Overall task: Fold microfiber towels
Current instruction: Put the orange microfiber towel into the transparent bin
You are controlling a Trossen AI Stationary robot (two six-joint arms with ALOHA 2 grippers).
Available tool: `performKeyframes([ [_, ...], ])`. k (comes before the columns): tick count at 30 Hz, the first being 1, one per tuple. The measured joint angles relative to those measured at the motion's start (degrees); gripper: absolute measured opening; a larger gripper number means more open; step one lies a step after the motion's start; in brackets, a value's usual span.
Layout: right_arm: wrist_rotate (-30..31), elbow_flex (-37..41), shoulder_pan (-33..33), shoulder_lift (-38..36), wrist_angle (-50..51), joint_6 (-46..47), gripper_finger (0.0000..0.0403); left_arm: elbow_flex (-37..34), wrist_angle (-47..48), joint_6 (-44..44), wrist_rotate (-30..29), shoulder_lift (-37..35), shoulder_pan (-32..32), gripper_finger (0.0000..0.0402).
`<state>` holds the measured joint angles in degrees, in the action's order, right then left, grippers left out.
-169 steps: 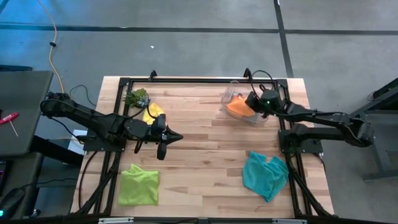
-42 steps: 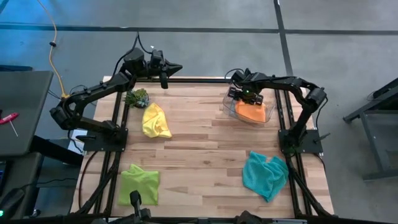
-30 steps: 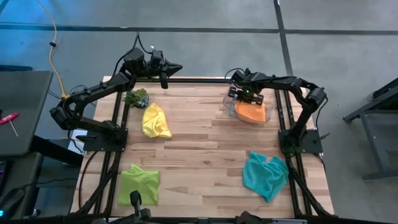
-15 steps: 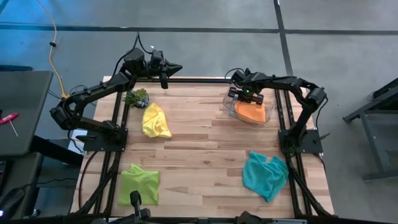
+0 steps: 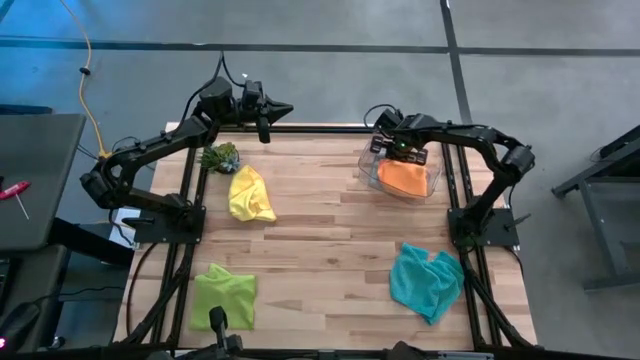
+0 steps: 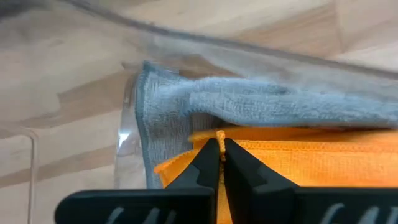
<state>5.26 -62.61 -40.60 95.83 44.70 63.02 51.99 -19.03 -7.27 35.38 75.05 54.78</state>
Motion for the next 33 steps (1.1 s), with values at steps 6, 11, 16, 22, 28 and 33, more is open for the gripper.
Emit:
performKeyframes([
  [6, -2.73, 0.00, -0.24, 1.81, -0.95, -0.34, 0.0005, -0.02, 0.84, 0.00, 0.00, 0.00, 0.00, 0.0000],
  [11, -2.99, 0.00, -0.23, 2.34, -3.54, -0.40, 0.0061, -0.02, 1.68, 0.00, 0.00, 0.00, -0.02, 0.0000],
  [16, -3.32, 0.00, -0.24, 2.34, -2.86, -0.13, 0.0150, -0.02, 1.68, 0.00, 0.00, 0.00, -0.02, 0.0000],
  [22, -0.75, 0.00, -0.27, 2.34, 0.43, 2.93, 0.0188, -0.02, 1.68, 0.00, 0.00, 0.00, -0.02, 0.0000],
  [28, 0.32, 0.00, -0.28, 2.34, -1.78, 6.13, 0.0183, -0.02, 1.68, -0.02, 0.00, 0.00, -0.02, 0.0000],
  [33, 0.86, 0.07, -0.33, 3.53, -0.63, 7.50, 0.0176, -0.02, 1.68, -0.01, 0.02, 0.00, -0.02, 0.0000],
])
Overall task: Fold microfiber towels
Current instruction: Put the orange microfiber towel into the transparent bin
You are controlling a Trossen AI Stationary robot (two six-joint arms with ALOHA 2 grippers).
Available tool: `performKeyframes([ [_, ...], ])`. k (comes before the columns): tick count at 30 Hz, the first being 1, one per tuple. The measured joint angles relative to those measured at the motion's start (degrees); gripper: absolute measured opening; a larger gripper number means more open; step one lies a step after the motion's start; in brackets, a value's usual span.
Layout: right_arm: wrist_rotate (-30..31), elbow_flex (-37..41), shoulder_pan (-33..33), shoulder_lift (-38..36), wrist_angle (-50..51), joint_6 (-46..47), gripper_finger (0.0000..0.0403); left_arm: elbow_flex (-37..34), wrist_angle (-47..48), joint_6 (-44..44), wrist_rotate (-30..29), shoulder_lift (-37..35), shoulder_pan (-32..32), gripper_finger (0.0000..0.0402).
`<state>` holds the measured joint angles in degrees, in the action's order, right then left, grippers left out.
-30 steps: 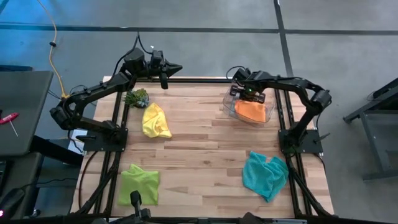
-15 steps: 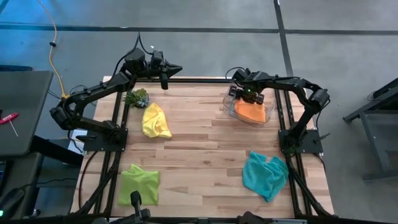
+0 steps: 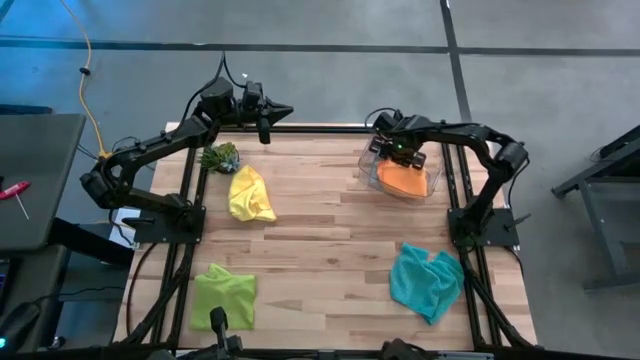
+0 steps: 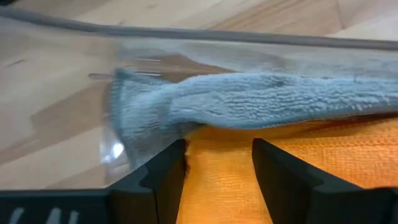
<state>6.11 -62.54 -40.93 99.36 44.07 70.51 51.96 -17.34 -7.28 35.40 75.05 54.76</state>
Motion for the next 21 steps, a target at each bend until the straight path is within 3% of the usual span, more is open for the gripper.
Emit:
performKeyframes([
  [12, 1.30, 0.00, -0.08, 2.29, -1.26, 4.64, 0.0138, 0.00, 0.02, -0.01, 0.42, 0.00, 0.00, 0.0000],
  [21, 1.15, 0.00, -0.06, 2.29, -1.02, 2.97, 0.0033, 0.00, 1.08, 0.00, 0.42, 0.00, 0.00, 0.0000],
])
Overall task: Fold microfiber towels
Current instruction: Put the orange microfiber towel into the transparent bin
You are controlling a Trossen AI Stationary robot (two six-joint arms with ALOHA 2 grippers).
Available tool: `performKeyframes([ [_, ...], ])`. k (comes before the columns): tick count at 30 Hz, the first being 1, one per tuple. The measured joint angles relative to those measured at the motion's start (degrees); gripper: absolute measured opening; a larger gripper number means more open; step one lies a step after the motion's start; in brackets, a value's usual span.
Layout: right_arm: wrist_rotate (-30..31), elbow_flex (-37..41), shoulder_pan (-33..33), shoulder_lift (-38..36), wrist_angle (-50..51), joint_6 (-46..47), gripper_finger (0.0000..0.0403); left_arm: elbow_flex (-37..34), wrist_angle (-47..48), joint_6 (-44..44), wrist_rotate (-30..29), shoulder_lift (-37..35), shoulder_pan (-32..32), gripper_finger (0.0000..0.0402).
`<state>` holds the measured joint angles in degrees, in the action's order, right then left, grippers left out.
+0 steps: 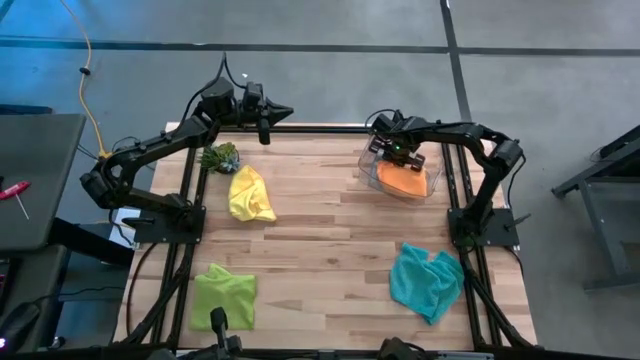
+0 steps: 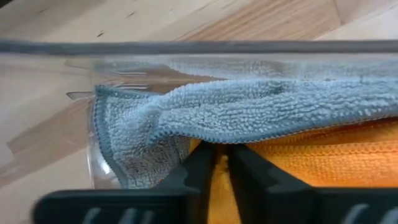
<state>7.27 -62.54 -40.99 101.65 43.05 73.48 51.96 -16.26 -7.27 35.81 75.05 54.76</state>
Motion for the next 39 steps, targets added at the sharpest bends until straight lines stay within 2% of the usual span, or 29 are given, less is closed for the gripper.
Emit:
performKeyframes([
  [3, 0.03, 0.00, 0.00, 0.00, 0.16, -0.58, 0.0006, 0.00, 0.33, 0.01, 0.00, 0.00, 0.00, 0.0000],
  [11, 0.00, 0.00, 0.51, -0.98, 1.20, -2.75, 0.0001, 0.00, 1.37, 0.01, 0.01, 0.00, 0.01, 0.0000],
  [23, 0.91, 0.00, 1.03, -8.42, 4.72, -5.98, 0.0000, 0.00, 1.68, 0.01, 0.02, 0.00, 0.00, 0.0000],
  [39, -4.34, 0.00, 3.71, -9.90, 6.36, -13.73, 0.0000, 0.00, 1.77, 0.01, 0.02, 0.00, 0.01, 0.0000],
])
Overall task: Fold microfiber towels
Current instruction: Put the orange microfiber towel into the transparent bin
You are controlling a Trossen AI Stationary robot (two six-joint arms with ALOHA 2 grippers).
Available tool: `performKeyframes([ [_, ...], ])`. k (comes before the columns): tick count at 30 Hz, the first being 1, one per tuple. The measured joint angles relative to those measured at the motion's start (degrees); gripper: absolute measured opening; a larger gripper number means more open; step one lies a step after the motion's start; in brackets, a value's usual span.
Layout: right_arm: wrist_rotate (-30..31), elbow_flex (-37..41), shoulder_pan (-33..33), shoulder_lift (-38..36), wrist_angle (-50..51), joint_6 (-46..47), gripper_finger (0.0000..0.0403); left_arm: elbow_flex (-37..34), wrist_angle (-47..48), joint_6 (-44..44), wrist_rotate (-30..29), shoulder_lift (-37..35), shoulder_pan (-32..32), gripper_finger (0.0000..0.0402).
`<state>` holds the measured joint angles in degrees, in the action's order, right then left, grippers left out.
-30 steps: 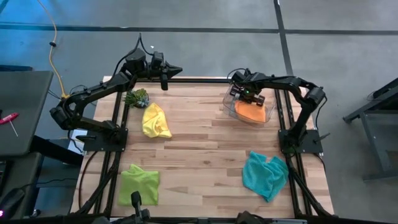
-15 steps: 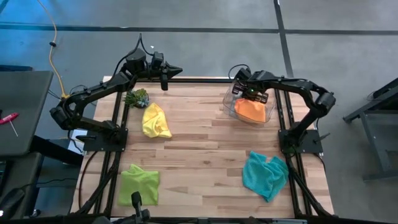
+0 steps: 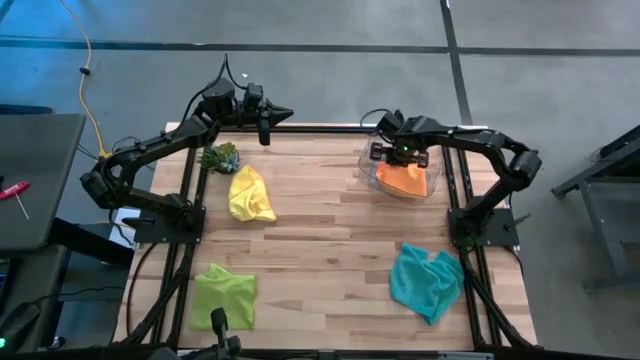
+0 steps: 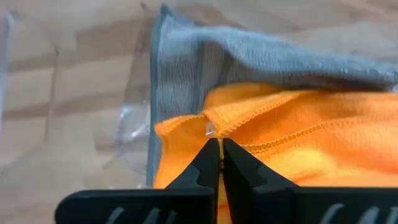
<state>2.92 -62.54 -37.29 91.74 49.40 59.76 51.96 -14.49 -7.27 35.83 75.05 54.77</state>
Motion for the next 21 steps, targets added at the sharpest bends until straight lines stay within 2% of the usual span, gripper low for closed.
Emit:
performKeyframes([
  [7, 0.16, 0.00, -0.10, 0.00, 0.47, -1.54, 0.0000, 0.00, 0.12, 1.75, -0.02, 0.00, 0.00, 0.0000],
  [21, 3.06, 0.00, -3.09, 0.00, -10.39, 1.76, 0.0000, 0.00, 0.12, 1.88, -0.02, 0.00, -0.01, 0.0000],
])
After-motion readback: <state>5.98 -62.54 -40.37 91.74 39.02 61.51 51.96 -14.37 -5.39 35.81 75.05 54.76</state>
